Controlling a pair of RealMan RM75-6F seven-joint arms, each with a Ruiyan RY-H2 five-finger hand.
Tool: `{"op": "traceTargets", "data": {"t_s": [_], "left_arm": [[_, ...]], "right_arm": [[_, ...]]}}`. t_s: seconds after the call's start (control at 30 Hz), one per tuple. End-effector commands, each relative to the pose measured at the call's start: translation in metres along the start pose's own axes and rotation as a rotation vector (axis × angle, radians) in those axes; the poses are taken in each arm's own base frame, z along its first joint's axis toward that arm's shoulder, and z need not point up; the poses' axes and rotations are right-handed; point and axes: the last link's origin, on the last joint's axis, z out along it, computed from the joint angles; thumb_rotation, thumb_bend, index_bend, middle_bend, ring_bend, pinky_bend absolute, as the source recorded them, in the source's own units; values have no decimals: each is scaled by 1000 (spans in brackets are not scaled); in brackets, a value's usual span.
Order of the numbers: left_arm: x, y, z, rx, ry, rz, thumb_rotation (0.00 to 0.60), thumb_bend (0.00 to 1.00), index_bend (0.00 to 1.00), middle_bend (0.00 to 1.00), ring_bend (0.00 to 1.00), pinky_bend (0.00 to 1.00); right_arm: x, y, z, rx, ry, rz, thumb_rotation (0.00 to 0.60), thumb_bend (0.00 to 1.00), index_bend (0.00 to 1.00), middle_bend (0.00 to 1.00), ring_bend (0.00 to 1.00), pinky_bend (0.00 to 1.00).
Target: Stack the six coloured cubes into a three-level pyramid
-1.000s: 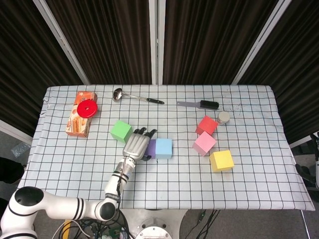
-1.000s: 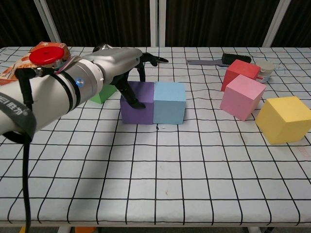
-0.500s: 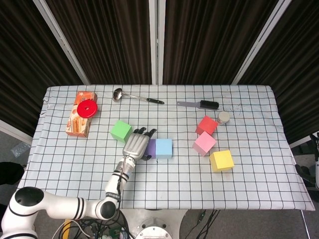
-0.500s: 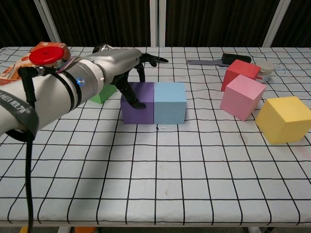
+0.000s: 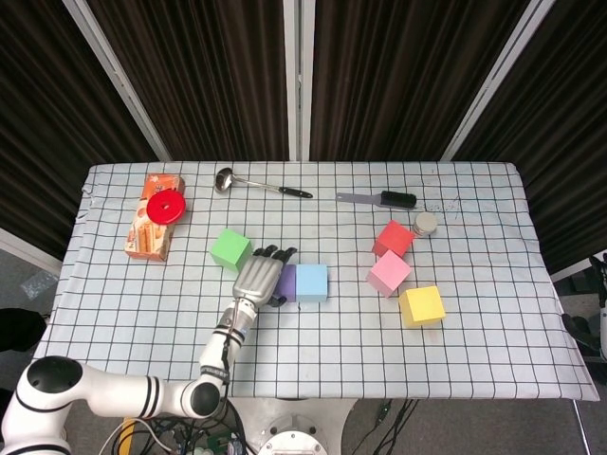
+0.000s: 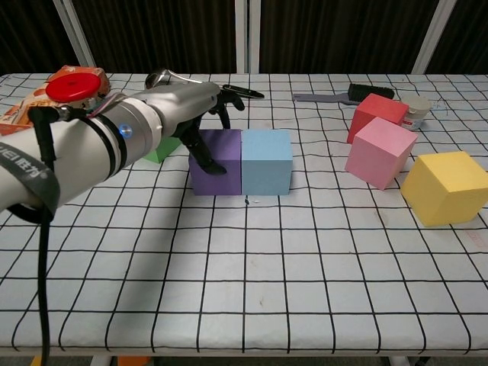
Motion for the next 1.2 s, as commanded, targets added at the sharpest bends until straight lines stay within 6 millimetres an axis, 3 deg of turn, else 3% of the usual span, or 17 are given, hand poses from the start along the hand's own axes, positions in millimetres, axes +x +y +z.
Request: {"op": "traceTargets", "data": {"t_s": [0.03, 0.37, 0.6, 0.73, 0.93, 1.2], "left_arm": [[0, 0, 0, 1, 3, -2, 600, 132, 120, 140, 108, 207], [2, 1, -4, -6, -4, -33, 600, 122, 102, 97, 77, 185], [10, -14, -26, 17, -58, -18, 600, 98, 90, 78, 35, 134], [23, -36, -39, 55, -41, -3, 600, 95, 90, 78, 30, 127], [39, -85, -69, 146, -43, 12, 600, 95, 90, 78, 31, 131], [56, -142, -103, 134, 107, 40, 600, 94, 91, 87, 31, 134]], "right_arm": [[0, 0, 0, 0, 1, 1, 600, 186, 0, 0, 0, 0], [-1, 0, 0, 1, -10, -2, 600, 187, 0, 0, 0, 0], [3, -7, 1, 32, -9, -12, 600, 187, 0, 0, 0, 0], [3, -13, 4, 59, -22, -21, 600, 189, 0, 6, 0, 0], [4, -29, 8, 107, -40, -41, 600, 199, 0, 64, 0, 0], [-13, -62, 21, 242, -192, -85, 600, 199, 0, 111, 0, 0]]}}
